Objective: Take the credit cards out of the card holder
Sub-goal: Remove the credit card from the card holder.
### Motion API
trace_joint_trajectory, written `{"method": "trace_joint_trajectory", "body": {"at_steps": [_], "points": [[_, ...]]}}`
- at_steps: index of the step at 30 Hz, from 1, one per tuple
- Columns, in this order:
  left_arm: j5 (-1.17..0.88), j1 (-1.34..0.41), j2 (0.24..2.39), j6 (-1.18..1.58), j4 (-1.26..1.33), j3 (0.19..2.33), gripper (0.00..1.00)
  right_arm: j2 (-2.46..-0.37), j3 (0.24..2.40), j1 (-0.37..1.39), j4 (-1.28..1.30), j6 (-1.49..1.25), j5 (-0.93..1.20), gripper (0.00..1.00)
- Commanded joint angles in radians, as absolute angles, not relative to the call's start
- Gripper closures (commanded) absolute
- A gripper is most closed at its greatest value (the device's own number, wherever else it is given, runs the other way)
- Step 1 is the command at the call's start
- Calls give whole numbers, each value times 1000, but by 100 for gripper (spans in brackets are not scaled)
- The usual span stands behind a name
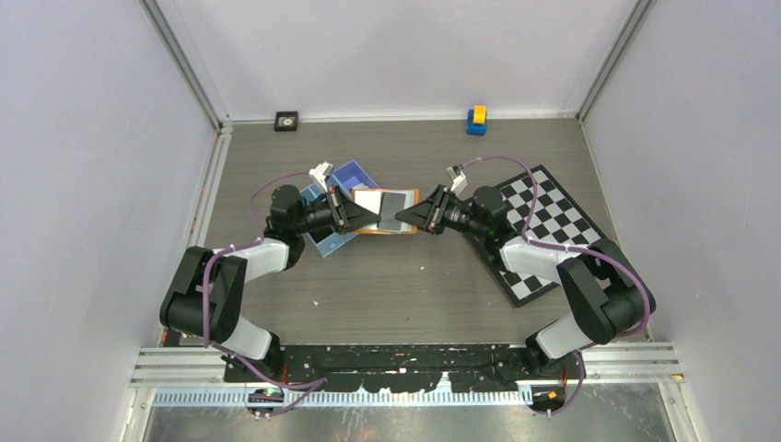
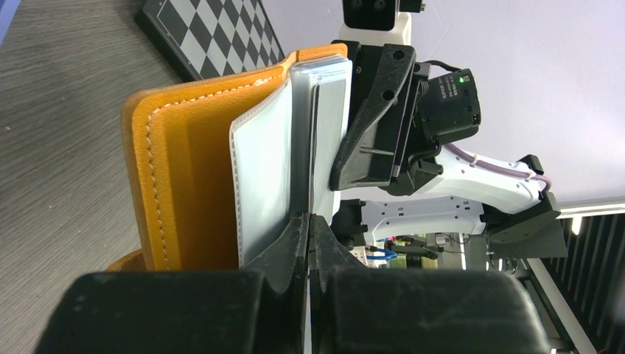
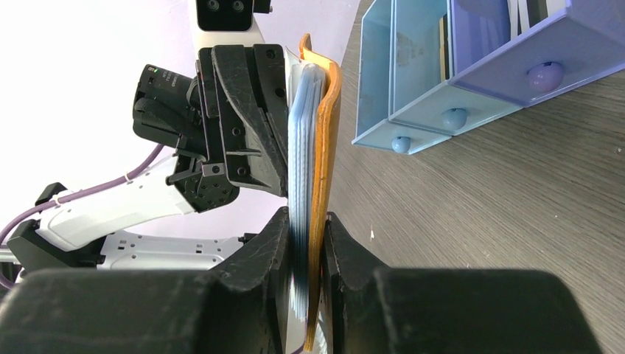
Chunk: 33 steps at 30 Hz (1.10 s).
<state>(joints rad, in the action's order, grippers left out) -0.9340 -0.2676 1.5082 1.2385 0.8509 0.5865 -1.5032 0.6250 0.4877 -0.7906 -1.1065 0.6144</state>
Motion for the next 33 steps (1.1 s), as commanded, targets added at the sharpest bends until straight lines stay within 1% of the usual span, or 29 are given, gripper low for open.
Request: {"method": "trace_joint_trajectory", "body": {"at_steps": [1,9,23,24,29,33], "points": [[-903,-241,1462,1190,817,589,100,-1474,626,462,-858,-1115,621,99],[-875,-229,1425,1145,731,585,100,-1459,610,447,-870,-1123,614,99],[-897,-245,1420,1133,727,602,100,-1481,620,448,-902,-1142,642,99],[-902,-247,1424,1133,729,604,99,-1486,622,449,-904,-1145,645,99],[-913,-256,1439,1149,753,607,81,-1508,624,451,-946,-1169,658,99],[-924,-264,1460,1174,794,608,77,-1508,627,455,-947,-1171,662,100]]}}
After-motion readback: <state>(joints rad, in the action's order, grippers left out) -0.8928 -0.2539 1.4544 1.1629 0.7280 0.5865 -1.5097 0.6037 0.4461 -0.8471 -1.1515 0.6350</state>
